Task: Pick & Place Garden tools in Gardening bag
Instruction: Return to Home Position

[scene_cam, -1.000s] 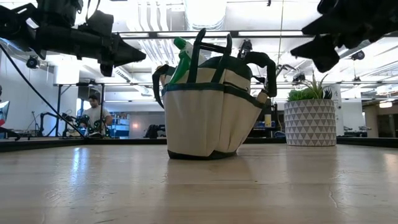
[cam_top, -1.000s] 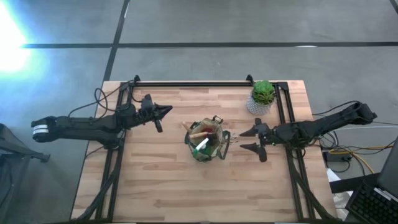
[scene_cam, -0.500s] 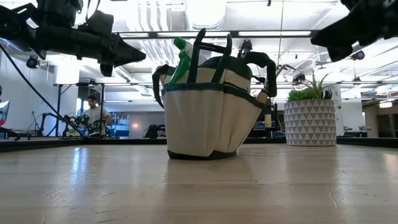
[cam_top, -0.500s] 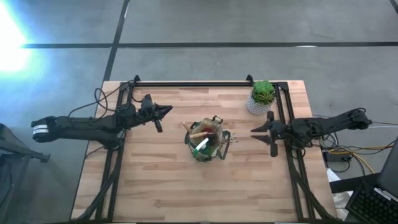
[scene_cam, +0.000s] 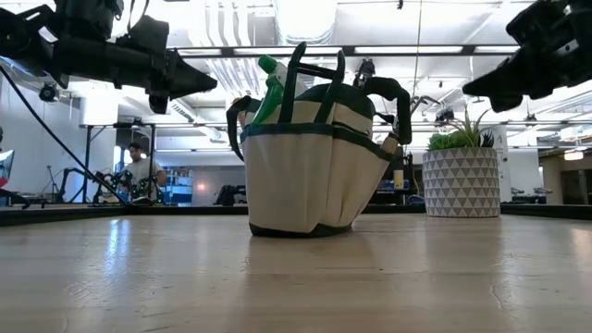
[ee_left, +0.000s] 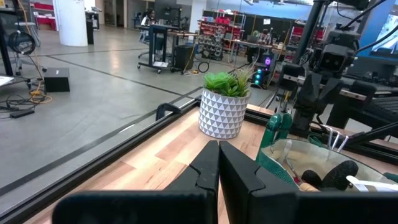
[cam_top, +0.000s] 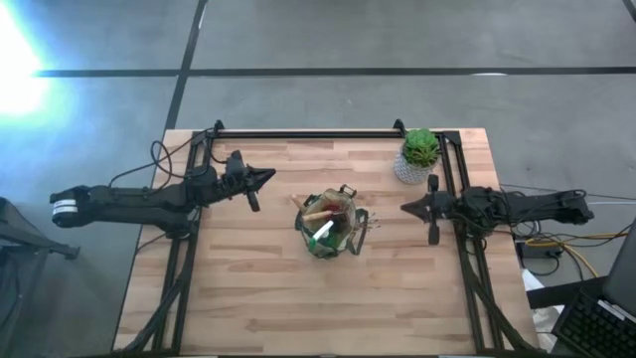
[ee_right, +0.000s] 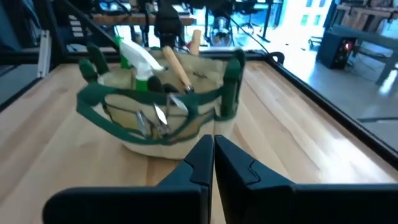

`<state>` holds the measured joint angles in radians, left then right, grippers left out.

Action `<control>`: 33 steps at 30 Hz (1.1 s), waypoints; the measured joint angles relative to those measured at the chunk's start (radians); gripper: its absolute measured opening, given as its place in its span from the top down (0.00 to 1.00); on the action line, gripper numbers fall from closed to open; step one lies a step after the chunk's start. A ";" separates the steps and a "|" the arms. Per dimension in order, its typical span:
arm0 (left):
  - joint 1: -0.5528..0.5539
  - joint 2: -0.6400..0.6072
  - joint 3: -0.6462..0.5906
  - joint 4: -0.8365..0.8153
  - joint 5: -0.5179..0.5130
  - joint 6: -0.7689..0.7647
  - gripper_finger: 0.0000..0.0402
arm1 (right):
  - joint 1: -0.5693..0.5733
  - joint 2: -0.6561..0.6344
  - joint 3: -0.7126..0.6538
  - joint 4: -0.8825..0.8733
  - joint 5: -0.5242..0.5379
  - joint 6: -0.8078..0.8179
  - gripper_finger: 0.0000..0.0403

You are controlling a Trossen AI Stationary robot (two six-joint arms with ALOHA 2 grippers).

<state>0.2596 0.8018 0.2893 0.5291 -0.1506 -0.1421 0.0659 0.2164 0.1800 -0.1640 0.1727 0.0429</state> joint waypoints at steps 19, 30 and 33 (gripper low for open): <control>0.000 0.000 0.000 0.000 0.000 0.000 0.96 | -0.011 -0.162 -0.034 -0.120 0.064 0.052 0.98; 0.000 0.000 0.000 0.000 0.000 0.000 0.96 | -0.010 -0.162 -0.034 -0.118 0.064 0.054 0.98; 0.000 0.000 0.000 0.000 0.000 0.000 0.96 | -0.010 -0.162 -0.034 -0.118 0.064 0.055 0.98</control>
<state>0.2596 0.8021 0.2893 0.5289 -0.1509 -0.1424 0.0555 0.0547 0.1463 -0.2817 0.2366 0.0975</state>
